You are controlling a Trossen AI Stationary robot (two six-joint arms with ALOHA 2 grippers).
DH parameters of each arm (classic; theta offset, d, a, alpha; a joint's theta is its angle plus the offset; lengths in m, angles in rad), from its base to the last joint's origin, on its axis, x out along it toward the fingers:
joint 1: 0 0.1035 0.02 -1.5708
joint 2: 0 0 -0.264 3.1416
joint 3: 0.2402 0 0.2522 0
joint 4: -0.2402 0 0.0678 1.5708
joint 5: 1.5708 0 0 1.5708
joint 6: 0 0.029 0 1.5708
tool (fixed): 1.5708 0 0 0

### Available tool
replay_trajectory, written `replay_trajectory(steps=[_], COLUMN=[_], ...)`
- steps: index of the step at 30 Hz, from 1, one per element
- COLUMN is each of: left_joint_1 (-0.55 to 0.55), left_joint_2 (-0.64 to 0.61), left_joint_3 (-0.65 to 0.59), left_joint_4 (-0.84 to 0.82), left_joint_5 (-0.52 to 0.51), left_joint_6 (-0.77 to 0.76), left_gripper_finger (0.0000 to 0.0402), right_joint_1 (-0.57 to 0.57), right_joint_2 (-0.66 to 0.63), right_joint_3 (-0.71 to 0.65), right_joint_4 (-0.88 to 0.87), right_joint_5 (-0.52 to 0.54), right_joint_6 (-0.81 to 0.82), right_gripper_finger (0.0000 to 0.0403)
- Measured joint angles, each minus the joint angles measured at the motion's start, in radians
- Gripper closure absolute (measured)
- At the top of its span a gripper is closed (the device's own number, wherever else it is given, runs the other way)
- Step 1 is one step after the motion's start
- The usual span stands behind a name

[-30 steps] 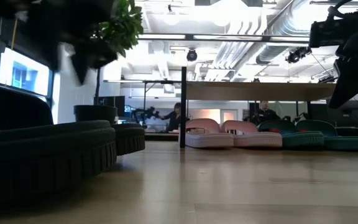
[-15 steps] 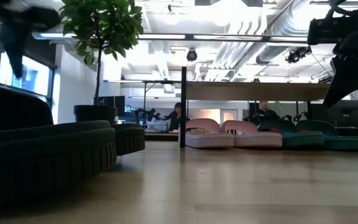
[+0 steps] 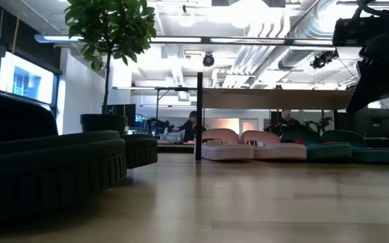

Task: Pick and place slides into the shelf
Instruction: Put the top black slide on the shelf

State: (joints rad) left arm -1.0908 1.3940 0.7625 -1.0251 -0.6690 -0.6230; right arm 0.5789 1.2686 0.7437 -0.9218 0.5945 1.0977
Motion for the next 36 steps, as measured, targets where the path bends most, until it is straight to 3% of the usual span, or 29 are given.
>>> replay_trajectory(steps=[9,15,24,36], left_joint_1=[-0.042,-0.042,-0.039,0.113], left_joint_2=[0.000,0.000,0.003,0.082], left_joint_3=[-0.193,-0.222,-0.222,-0.222], left_joint_4=[0.308,0.387,0.453,0.596], left_joint_5=[-0.139,-0.291,-0.293,-0.276], left_joint_6=[0.234,0.357,0.547,0.706], left_gripper_finger=[0.0218,0.0218,0.0218,0.0218], right_joint_1=[0.000,0.000,0.000,0.000], right_joint_2=[0.000,0.000,0.000,0.000], right_joint_3=[0.000,0.000,0.000,0.000], right_joint_4=[0.031,0.033,0.034,0.056], right_joint_5=[0.000,0.008,0.053,0.053], right_joint_6=[0.004,0.005,0.005,0.003], right_gripper_finger=[0.0403,0.0403,0.0403,0.0403])
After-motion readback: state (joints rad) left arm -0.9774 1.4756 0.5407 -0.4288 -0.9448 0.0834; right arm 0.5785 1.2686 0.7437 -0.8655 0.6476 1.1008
